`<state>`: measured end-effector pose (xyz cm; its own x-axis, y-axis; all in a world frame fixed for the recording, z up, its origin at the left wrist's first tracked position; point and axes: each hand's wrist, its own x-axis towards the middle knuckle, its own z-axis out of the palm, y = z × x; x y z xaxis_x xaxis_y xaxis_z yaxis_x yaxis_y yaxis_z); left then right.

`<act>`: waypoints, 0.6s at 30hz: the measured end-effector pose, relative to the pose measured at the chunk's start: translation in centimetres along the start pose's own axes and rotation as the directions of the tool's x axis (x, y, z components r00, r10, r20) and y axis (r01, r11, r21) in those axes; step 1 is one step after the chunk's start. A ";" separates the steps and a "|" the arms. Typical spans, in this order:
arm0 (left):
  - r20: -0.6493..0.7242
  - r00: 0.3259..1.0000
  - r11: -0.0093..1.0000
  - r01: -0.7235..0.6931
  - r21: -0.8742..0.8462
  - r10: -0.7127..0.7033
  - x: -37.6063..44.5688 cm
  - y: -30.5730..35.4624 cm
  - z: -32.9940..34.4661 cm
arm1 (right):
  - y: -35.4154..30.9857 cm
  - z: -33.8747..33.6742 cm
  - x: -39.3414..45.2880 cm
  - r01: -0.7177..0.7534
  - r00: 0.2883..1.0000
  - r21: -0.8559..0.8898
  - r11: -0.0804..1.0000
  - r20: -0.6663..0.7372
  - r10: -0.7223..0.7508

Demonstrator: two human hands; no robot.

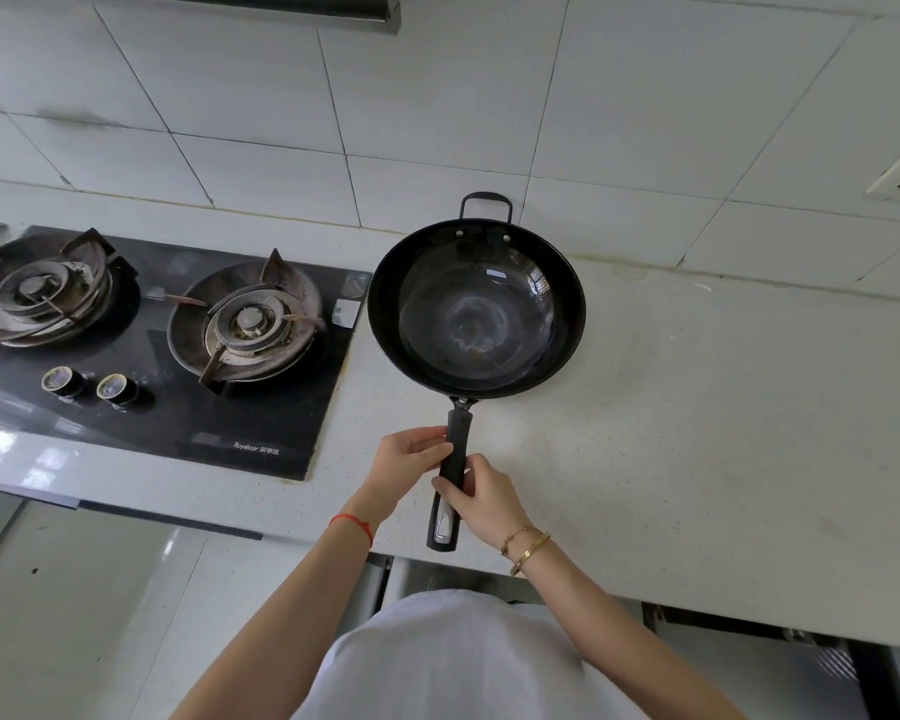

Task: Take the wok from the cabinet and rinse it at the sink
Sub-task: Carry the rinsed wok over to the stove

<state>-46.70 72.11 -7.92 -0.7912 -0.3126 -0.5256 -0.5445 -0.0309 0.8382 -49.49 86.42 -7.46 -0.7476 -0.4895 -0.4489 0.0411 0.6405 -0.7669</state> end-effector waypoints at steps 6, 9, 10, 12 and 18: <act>-0.026 0.998 0.979 -0.044 0.198 0.050 0.0 0.7 -0.4 | 0.3 -1.8 0.0 0.015 1.000 -0.137 0.990 0.017 -0.013; -0.079 0.987 0.936 -0.109 0.336 0.143 -0.2 2.5 -1.6 | 0.7 -4.3 0.5 0.046 0.997 -0.218 0.975 -0.051 -0.058; -0.090 0.979 0.916 -0.135 0.379 0.182 -0.4 3.4 -2.2 | 0.6 -5.3 0.6 0.055 0.993 -0.230 0.972 -0.085 -0.077; -0.123 0.955 0.877 -0.190 0.441 0.269 -0.8 5.1 -3.5 | 0.2 -7.5 0.7 0.078 0.980 -0.246 0.966 -0.157 -0.119; -0.227 0.779 0.725 -0.376 0.577 0.585 -3.2 8.6 -6.7 | -1.9 -13.0 0.2 0.286 0.828 -0.348 0.893 -0.379 -0.413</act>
